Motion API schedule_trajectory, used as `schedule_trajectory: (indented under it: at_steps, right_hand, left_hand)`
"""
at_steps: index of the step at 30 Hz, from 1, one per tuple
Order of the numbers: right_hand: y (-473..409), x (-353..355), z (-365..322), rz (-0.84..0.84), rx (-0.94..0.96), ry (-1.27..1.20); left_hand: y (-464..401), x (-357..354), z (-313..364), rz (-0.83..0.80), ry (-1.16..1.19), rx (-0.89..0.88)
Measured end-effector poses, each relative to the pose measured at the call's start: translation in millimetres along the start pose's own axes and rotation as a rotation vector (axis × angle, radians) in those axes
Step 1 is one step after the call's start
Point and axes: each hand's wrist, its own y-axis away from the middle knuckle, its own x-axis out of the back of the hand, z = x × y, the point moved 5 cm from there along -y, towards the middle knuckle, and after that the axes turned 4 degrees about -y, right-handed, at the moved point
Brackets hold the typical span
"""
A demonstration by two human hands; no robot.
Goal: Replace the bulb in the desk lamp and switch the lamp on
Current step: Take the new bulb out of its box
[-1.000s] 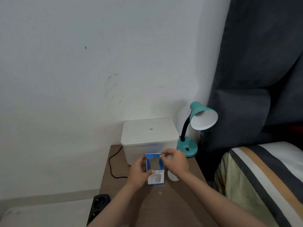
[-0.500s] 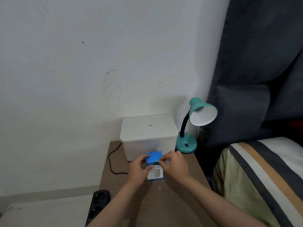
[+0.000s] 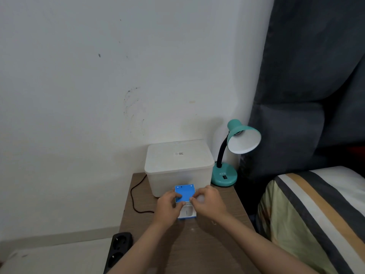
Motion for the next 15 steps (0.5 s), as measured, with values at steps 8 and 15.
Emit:
schedule_trajectory:
  at_steps: [8, 15]
  right_hand:
    - [2, 43, 6, -0.005, -0.189, -0.476]
    - [10, 92, 22, 0.248, -0.121, -0.531]
  left_hand:
    - [2, 6, 13, 0.027, -0.004, -0.037]
    - [-9, 14, 55, 0.046, 0.018, -0.125]
